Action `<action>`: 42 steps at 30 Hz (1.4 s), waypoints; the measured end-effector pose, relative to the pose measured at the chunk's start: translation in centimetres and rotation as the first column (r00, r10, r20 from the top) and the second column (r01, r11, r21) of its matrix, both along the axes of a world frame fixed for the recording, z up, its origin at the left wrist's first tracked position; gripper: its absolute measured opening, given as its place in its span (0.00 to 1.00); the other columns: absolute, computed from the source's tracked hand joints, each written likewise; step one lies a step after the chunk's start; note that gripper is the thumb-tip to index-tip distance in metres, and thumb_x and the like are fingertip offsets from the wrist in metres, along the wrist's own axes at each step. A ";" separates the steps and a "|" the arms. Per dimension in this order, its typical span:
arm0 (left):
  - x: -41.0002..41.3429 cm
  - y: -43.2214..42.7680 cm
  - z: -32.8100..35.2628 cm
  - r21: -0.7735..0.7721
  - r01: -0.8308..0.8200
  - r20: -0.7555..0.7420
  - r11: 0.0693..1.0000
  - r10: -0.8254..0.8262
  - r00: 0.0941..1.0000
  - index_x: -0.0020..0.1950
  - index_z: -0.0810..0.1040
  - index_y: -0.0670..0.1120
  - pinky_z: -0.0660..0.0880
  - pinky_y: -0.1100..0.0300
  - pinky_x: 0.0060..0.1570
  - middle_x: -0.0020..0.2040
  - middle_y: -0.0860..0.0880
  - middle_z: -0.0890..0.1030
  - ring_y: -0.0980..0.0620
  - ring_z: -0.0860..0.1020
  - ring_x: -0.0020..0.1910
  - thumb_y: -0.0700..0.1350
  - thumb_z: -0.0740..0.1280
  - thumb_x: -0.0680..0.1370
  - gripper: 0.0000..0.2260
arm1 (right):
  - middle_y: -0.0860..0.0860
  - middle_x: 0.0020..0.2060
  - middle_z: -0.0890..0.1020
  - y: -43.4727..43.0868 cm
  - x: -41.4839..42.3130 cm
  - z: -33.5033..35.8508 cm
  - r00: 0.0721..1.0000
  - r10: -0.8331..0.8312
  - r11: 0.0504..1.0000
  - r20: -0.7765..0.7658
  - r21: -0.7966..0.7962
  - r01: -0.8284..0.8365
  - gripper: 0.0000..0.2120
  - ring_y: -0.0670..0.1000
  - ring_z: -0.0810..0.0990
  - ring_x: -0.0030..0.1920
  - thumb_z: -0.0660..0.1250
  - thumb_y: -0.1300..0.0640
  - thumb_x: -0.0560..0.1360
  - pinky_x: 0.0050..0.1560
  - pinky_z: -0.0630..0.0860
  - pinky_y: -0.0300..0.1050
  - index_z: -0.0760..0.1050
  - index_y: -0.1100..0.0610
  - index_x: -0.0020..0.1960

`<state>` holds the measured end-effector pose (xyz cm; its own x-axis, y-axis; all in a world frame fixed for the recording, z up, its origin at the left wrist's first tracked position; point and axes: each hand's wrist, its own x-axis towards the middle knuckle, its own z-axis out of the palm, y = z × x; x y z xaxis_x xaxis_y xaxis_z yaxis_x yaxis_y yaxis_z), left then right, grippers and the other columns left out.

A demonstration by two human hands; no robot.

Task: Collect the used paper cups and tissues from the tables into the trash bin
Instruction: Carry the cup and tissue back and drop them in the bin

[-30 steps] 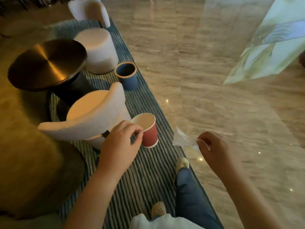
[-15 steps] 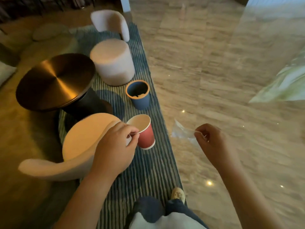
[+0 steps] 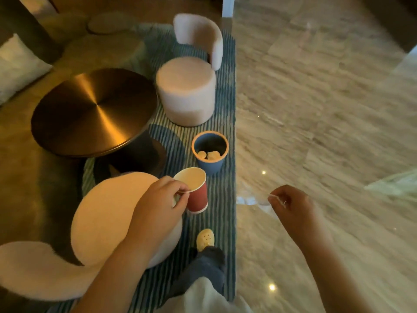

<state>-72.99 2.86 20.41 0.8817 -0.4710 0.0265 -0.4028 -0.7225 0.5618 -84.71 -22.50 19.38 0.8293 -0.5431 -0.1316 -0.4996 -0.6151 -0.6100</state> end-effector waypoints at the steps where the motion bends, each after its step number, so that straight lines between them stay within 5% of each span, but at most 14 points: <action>1: 2.2 -1.0 -0.1 0.007 0.007 -0.013 1.000 -0.007 1.000 0.50 0.77 0.54 0.66 0.71 0.41 0.45 0.60 0.73 0.60 0.72 0.46 0.46 0.67 0.76 0.04 | 0.43 0.34 0.77 -1.3 2.0 0.4 1.000 -0.006 1.000 -0.014 -0.002 0.006 0.02 0.41 0.75 0.36 0.67 0.53 0.75 0.34 0.67 0.35 0.77 0.48 0.44; 8: 14.8 -6.7 -1.0 0.038 0.060 -0.070 0.997 -0.057 0.996 0.50 0.78 0.54 0.74 0.57 0.46 0.46 0.59 0.74 0.58 0.74 0.48 0.47 0.67 0.76 0.04 | 0.43 0.37 0.78 -7.5 14.4 -0.1 0.999 -0.002 1.000 0.034 0.031 0.001 0.03 0.43 0.77 0.38 0.66 0.53 0.75 0.38 0.74 0.41 0.76 0.46 0.42; 15: 22.2 -13.3 -2.3 0.050 0.018 -0.129 0.999 -0.011 0.992 0.50 0.78 0.52 0.74 0.58 0.45 0.46 0.58 0.75 0.58 0.73 0.48 0.47 0.67 0.76 0.04 | 0.42 0.39 0.78 -12.9 23.1 -3.2 0.995 0.084 0.990 -0.047 0.119 -0.078 0.04 0.42 0.76 0.41 0.66 0.55 0.76 0.37 0.70 0.34 0.76 0.47 0.44; 22: 28.5 -19.3 -5.8 0.103 -0.190 -0.204 0.976 0.208 0.957 0.49 0.79 0.51 0.72 0.60 0.46 0.46 0.56 0.76 0.56 0.74 0.47 0.46 0.69 0.75 0.03 | 0.44 0.43 0.78 -21.2 35.1 -6.3 0.952 0.289 0.952 -0.105 0.135 -0.274 0.04 0.42 0.75 0.43 0.66 0.55 0.75 0.39 0.66 0.31 0.77 0.47 0.48; 31: 35.2 -25.8 -16.6 0.150 -0.297 -0.266 0.943 0.328 0.907 0.48 0.79 0.50 0.73 0.55 0.45 0.48 0.53 0.79 0.52 0.75 0.49 0.46 0.69 0.75 0.04 | 0.46 0.41 0.79 -27.0 46.1 -13.3 0.873 0.459 0.887 -0.163 0.140 -0.440 0.03 0.43 0.76 0.42 0.67 0.58 0.75 0.38 0.64 0.29 0.78 0.52 0.47; 37: 37.8 -27.1 -26.0 0.134 -0.329 -0.346 0.935 0.355 0.869 0.50 0.80 0.47 0.76 0.51 0.44 0.48 0.49 0.80 0.48 0.77 0.49 0.42 0.69 0.74 0.05 | 0.44 0.45 0.76 -25.5 50.3 -23.1 0.786 0.546 0.837 -0.290 0.220 -0.501 0.06 0.44 0.74 0.47 0.63 0.56 0.77 0.42 0.65 0.31 0.78 0.51 0.51; 42: 39.5 -27.4 -34.6 0.186 -0.339 -0.373 0.922 0.385 0.844 0.52 0.79 0.47 0.73 0.56 0.47 0.51 0.49 0.80 0.50 0.75 0.52 0.44 0.67 0.76 0.06 | 0.45 0.49 0.76 -24.0 52.9 -32.6 0.797 0.505 0.862 -0.333 0.243 -0.445 0.08 0.43 0.71 0.49 0.63 0.57 0.77 0.49 0.66 0.35 0.78 0.52 0.54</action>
